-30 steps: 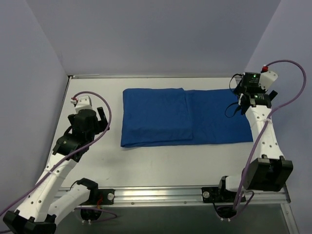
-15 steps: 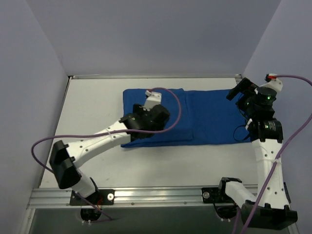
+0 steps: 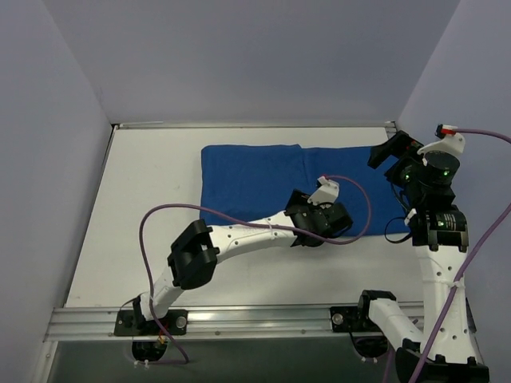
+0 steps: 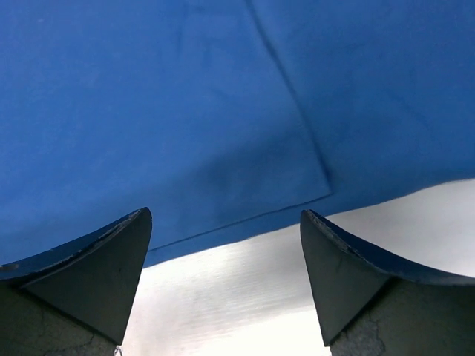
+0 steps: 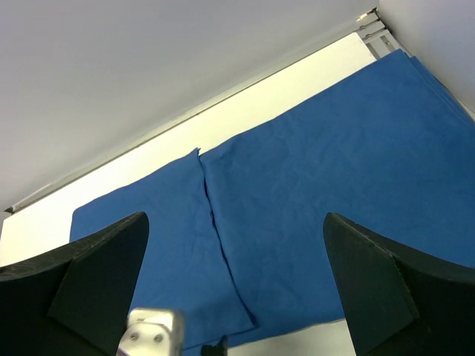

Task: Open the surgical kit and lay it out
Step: Open the surgical kit at the center of the board.

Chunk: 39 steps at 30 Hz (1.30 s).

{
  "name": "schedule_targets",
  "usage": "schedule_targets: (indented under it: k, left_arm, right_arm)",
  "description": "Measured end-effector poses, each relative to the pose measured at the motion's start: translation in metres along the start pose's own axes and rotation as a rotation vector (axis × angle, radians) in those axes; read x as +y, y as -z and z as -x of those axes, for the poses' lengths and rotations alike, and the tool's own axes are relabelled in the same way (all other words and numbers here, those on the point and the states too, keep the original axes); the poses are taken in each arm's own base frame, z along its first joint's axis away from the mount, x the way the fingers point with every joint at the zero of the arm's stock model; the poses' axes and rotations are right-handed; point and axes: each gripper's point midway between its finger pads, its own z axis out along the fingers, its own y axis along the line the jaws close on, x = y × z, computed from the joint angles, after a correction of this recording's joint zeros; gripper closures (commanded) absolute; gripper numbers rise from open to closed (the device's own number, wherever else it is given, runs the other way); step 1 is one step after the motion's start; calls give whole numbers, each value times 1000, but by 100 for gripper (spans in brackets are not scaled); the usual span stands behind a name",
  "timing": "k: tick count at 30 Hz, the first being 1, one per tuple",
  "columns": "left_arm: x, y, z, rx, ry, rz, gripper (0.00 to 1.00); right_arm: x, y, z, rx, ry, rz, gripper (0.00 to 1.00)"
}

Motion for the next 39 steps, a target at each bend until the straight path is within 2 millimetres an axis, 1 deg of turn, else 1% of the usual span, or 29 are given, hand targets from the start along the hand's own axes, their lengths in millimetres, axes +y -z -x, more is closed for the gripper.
schedule_targets:
  k: [2, 8, 14, 19, 21, 26, 33, 37, 39]
  left_arm:
    - [-11, -4, 3, -18, 7, -10, 14]
    - [-36, -19, 1, -51, -7, -21, 16]
    - [-52, -40, -15, -38, -67, -10, 19]
    - [-61, -54, -26, -29, -107, 0, 21]
    - [-63, -56, -28, -27, -118, 4, 24]
    - [-62, -56, -30, -20, -138, 14, 27]
    - [-55, -54, -35, -8, -153, 43, 33]
    - [-52, -54, -35, -8, -154, 54, 37]
    - [-52, -54, -35, -10, -154, 56, 41]
  right_arm:
    - [2, 2, -1, 1, 1, 9, 0]
    - [4, 5, -3, -1, 1, 19, 0]
    - [5, 6, -3, -2, 2, 24, 0]
    - [4, 5, -9, 10, 5, 22, 0]
    - [3, 5, -11, 15, 5, 19, 0]
    - [1, 3, -14, 23, 6, 14, 0]
    - [-1, 2, -18, 32, 6, 10, 0]
    - [-3, 0, -23, 43, 7, 5, 0]
    - [-3, 0, -24, 44, 7, 5, 0]
